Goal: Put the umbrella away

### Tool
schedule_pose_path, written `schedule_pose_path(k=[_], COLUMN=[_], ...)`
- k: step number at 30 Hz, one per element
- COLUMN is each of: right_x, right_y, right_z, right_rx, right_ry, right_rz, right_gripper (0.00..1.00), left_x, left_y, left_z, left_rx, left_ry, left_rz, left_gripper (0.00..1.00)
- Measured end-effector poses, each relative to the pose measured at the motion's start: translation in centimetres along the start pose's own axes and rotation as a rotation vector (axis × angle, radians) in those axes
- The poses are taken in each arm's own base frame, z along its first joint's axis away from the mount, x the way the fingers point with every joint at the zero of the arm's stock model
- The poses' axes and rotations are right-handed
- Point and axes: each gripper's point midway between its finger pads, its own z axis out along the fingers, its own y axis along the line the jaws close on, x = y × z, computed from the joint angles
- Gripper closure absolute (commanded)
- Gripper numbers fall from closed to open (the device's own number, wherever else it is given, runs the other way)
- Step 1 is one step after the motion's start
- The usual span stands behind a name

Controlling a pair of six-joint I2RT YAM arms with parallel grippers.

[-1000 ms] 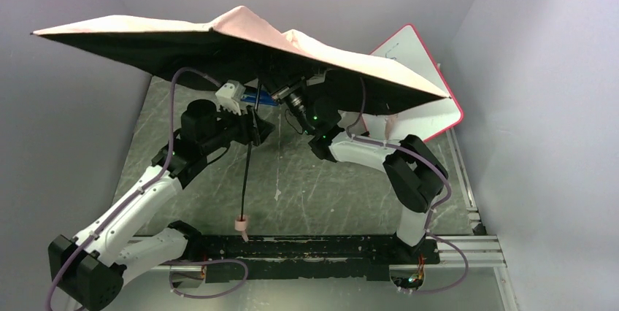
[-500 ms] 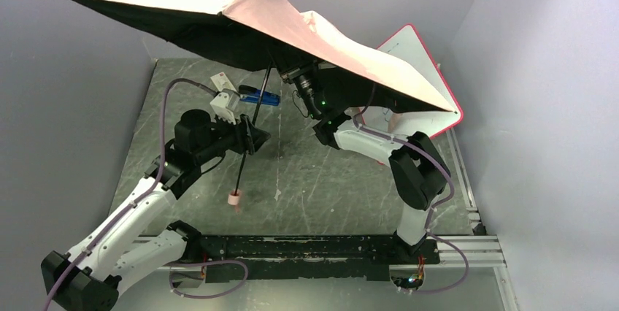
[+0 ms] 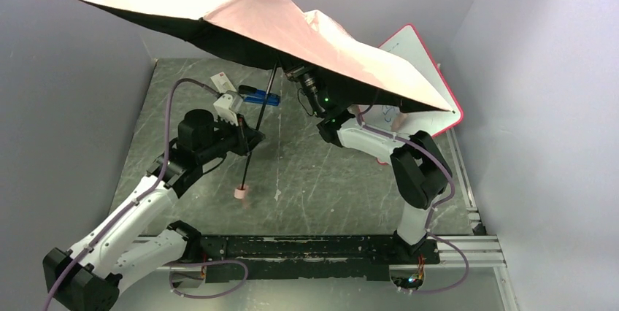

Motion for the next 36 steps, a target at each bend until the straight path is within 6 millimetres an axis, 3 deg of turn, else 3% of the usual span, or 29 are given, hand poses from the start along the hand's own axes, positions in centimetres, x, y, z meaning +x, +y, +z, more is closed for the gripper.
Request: schedule_pose_path(k=[4, 13, 16, 25, 26, 29, 31, 33, 36], right_x=[0.0, 0.2, 0.8, 1.7, 2.4, 7.5, 10.2, 11.2, 11.0], right_y=[-1.7, -6.8, -7.8, -7.6, -7.4, -5.5, -4.2, -3.6, -3.7], right_z=[-1.2, -8.1, -9.0, -9.3, -9.3, -10.8, -11.9, -12.4, -12.8], right_rx=[0.054, 0.218, 0.255, 0.264, 0.255, 0.210, 0.179, 0.164, 0.165], right_ry=[0.014, 0.012, 0.019, 0.010, 0.035, 0.183, 0.264, 0.297, 0.300], right_rz=[-0.056, -0.093, -0.092, -0.082, -0.078, -0.042, -0.030, -0.035, -0.041], right_gripper=[1.00, 1.00, 1.00, 1.00, 1.00, 1.00, 1.00, 1.00, 1.00], left_x=[1.1, 4.3, 5.4, 5.8, 5.4, 1.4, -0.2, -0.8, -0.8], left_y=[0.2, -0.1, 0.3, 0.2, 0.2, 0.2, 0.4, 0.5, 0.6], left_z=[1.0, 2.1, 2.3, 2.1, 2.3, 3.5, 3.6, 3.6, 3.8], left_rx=[0.003, 0.035, 0.025, 0.028, 0.027, 0.008, -0.010, -0.022, -0.028], left_ry=[0.049, 0.188, 0.233, 0.252, 0.235, 0.108, 0.054, 0.035, 0.034], left_rz=[-0.010, -0.031, -0.039, -0.045, -0.041, -0.040, -0.050, -0.058, -0.063], left_gripper=[0.95, 0.95, 0.95, 0.95, 0.95, 0.95, 0.95, 0.95, 0.95])
